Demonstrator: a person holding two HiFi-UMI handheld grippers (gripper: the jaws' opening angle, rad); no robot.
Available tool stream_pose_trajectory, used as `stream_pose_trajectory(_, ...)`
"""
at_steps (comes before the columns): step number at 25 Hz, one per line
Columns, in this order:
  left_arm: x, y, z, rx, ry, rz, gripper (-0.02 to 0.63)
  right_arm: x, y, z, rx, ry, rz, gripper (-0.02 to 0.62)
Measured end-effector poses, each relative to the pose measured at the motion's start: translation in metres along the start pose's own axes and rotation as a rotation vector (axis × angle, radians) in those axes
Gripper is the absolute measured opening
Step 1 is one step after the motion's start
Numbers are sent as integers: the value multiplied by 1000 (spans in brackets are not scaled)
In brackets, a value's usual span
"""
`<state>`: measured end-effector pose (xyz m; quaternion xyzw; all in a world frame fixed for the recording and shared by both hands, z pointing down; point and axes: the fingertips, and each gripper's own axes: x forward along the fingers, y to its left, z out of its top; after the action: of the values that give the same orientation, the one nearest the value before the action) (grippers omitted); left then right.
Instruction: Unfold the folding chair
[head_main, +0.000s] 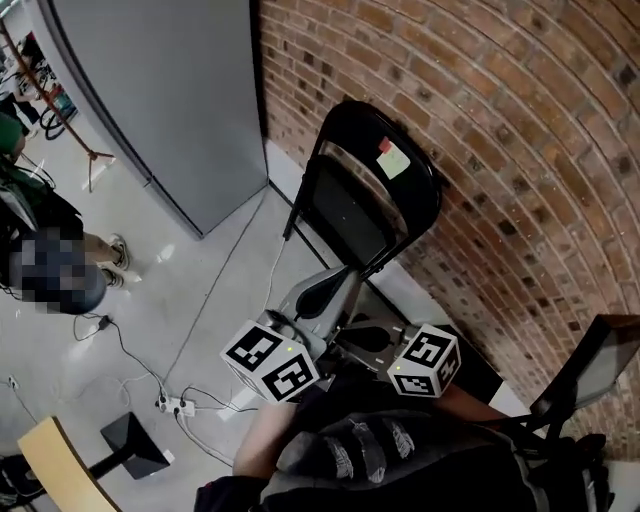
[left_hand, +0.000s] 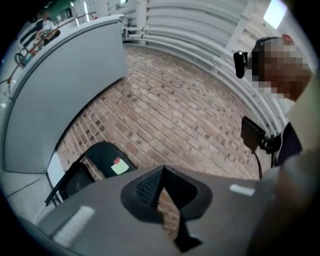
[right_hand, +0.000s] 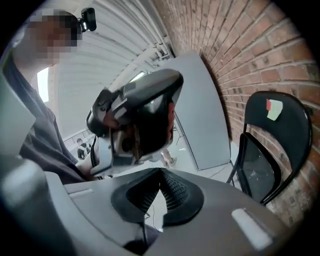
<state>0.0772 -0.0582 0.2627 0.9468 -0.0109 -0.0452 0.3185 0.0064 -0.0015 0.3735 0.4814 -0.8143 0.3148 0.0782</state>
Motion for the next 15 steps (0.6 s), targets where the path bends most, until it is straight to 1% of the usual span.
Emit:
stream_pose_trajectory(3, 28, 25, -25, 14, 103, 115, 3, -17, -44, 11, 73, -46, -2, 2)
stream_pose_trajectory(5, 41, 40, -32, 6, 147, 183, 3, -26, -71, 16, 107, -73, -2, 2)
stream_pose_trajectory(7, 58, 50, -40, -5, 181, 234, 3, -36, -102, 20, 121, -96, -18, 2)
stream_pose_trajectory(9, 75, 55, -49, -4, 225, 259, 3, -46, -128, 25, 131, -129, -37, 2)
stream_pose_trajectory(11, 93, 58, -58, 10, 270, 264, 3, -57, -154, 31, 123, -160, -60, 2)
stream_pose_trajectory(15, 113, 62, -73, 28, 330, 264, 3, -82, -216, 41, 91, -189, -174, 2)
